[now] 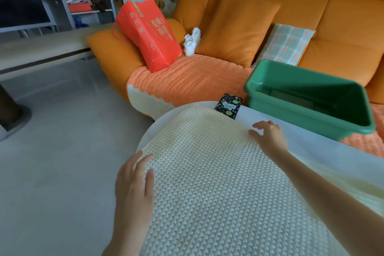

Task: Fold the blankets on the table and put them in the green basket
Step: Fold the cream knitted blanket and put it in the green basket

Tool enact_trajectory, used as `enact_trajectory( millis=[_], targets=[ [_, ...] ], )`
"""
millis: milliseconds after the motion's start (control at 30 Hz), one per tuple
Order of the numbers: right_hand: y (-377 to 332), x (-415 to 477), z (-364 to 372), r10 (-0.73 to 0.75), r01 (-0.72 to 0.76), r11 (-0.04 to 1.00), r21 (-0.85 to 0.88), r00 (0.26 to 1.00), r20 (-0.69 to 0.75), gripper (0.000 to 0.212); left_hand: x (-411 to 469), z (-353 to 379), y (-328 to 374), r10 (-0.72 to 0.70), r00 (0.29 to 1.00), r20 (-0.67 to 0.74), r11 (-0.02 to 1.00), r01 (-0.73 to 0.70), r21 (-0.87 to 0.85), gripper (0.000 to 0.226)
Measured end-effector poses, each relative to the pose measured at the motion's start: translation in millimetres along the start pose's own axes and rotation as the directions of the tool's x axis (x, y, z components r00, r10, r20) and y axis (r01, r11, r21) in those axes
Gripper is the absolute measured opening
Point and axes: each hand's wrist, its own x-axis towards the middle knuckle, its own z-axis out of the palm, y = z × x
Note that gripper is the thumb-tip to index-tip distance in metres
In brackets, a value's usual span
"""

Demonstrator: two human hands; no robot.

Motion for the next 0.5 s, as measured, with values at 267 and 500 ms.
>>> enact_trajectory(
  millis=[267, 500],
  targets=[
    [63, -47, -53, 0.167, -0.157, 0.985, -0.069, 0.971, 0.171, 0.024, -47, 63, 75, 0.262, 0.781, 0.567, 0.925, -0.371, 0.082, 0.053],
    [63, -33, -61, 0.224, -0.223, 0.975, 0.012, 0.974, -0.047, 0.026, -57, 75, 68, 0.287, 0.752, 0.594, 0.859, -0.476, 0.188, 0.061]
  ],
)
